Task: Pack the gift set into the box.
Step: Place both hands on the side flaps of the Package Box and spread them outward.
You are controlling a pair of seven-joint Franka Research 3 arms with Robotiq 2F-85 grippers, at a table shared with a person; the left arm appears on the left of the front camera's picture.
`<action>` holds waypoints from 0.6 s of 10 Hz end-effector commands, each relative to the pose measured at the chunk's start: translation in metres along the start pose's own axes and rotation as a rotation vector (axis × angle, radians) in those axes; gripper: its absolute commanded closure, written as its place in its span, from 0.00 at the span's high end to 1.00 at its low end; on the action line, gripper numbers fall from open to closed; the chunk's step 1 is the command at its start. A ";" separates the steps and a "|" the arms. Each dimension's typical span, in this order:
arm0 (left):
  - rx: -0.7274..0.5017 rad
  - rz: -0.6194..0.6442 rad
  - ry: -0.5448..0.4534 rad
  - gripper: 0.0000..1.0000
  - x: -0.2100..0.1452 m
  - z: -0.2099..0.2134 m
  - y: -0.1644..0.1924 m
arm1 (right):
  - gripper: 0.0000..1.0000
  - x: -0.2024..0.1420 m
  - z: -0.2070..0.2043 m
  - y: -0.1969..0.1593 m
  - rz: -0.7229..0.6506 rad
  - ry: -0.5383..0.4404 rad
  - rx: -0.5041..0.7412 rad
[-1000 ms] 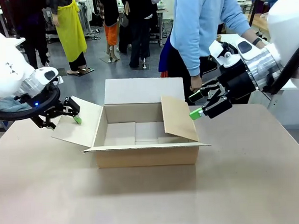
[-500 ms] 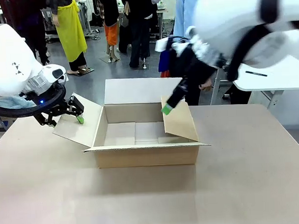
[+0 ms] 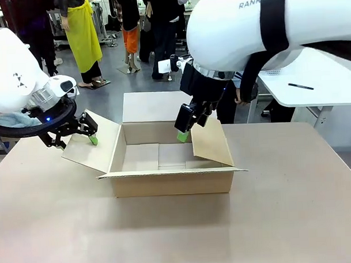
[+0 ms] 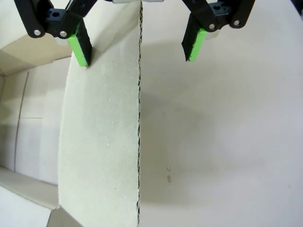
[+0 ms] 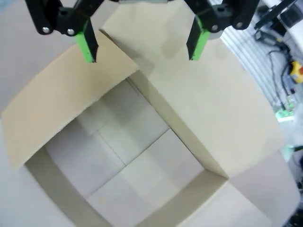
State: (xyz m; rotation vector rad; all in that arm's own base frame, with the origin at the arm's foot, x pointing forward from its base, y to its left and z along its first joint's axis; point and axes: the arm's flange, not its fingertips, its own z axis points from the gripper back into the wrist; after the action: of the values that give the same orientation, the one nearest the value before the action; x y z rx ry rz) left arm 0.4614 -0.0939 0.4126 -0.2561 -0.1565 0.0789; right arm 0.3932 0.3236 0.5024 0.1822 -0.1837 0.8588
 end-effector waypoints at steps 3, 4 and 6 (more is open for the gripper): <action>0.013 0.008 -0.002 1.00 0.000 0.002 0.000 | 1.00 0.044 -0.006 0.003 -0.635 0.055 -0.144; 0.013 0.008 -0.002 1.00 0.000 0.002 0.000 | 1.00 0.057 -0.015 -0.004 -0.702 0.103 -0.139; 0.013 0.008 -0.002 1.00 0.000 0.002 0.000 | 1.00 0.079 -0.041 -0.025 -0.808 0.132 -0.169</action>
State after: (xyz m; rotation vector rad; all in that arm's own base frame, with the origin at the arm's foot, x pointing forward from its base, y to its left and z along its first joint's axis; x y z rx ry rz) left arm 0.4615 -0.0935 0.4122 -0.2559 -0.1559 0.0799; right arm 0.4391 0.3453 0.4763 0.0216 -0.0820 0.0971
